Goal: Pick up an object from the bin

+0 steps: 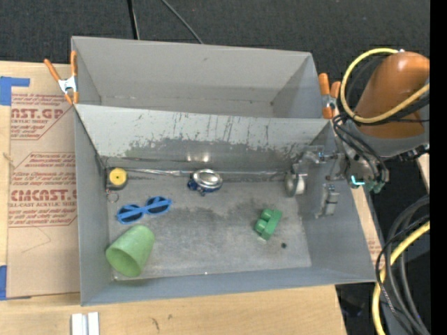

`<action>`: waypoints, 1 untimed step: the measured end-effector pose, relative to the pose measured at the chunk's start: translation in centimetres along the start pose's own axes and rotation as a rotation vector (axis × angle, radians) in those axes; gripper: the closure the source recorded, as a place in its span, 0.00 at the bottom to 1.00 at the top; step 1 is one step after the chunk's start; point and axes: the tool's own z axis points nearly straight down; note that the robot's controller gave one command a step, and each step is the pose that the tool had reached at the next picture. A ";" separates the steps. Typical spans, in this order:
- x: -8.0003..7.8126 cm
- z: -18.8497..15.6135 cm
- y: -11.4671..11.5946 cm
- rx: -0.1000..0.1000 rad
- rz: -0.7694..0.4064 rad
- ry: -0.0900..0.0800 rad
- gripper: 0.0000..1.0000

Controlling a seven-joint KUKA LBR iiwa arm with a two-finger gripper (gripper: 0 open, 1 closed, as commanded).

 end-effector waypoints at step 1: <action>0.9 12.3 3.7 -0.002 -0.082 0.001 0.00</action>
Offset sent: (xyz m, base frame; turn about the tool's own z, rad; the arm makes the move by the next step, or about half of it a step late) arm -0.0071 0.0343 -0.1181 -0.0805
